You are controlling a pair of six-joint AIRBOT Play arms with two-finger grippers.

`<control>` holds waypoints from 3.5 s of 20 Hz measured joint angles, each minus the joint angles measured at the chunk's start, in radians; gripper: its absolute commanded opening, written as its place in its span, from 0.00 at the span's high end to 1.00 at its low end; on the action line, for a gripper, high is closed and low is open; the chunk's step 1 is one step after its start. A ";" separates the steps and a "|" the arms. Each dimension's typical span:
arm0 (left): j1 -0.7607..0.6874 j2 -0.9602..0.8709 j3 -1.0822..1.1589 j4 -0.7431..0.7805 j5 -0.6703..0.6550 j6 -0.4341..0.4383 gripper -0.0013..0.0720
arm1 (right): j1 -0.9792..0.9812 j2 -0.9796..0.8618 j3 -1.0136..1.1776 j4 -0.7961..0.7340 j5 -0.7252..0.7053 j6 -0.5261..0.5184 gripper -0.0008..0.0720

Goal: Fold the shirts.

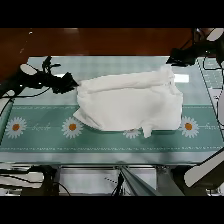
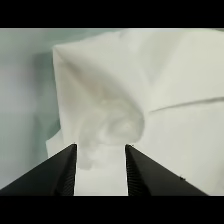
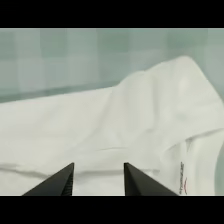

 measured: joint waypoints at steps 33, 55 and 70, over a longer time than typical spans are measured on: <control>0.019 -0.171 -0.129 0.036 -0.390 0.153 0.94 | -0.414 0.331 -0.469 -0.072 0.307 -0.099 0.23; 0.019 -0.080 -0.030 -0.065 -0.361 0.263 0.95 | -0.426 0.517 -1.262 0.375 -0.199 -0.285 0.96; 0.019 0.673 0.483 -0.079 -0.060 0.240 0.95 | -0.426 1.045 -0.475 0.725 -0.324 -0.444 0.96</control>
